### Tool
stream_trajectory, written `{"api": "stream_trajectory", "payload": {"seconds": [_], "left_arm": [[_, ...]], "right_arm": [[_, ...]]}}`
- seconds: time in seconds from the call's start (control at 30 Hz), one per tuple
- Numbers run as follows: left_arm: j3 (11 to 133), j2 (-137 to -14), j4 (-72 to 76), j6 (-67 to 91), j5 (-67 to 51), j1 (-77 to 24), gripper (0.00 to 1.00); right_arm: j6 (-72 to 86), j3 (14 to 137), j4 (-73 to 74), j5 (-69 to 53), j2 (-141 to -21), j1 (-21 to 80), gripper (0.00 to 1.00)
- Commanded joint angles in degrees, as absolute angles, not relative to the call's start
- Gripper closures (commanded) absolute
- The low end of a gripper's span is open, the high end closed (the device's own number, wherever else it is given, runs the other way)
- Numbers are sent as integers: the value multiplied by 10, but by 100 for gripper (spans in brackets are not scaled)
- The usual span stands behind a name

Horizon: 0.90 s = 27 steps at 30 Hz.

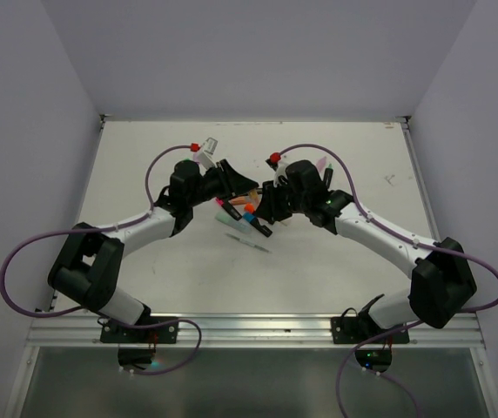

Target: Open the pen caps

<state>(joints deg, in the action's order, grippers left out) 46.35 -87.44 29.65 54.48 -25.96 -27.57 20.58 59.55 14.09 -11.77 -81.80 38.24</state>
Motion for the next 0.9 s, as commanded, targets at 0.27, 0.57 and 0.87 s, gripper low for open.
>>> {"api": "stream_trajectory", "payload": {"seconds": [0.27, 0.57, 0.87], "left_arm": [[456, -875, 334, 546, -276, -290, 58], [460, -878, 338, 546, -280, -293, 81], [453, -870, 365, 564, -301, -293, 100]], "right_arm": [[220, 627, 104, -112, -795, 386, 100], [224, 623, 103, -112, -786, 387, 100], [222, 597, 85, -119, -791, 387, 40]]}}
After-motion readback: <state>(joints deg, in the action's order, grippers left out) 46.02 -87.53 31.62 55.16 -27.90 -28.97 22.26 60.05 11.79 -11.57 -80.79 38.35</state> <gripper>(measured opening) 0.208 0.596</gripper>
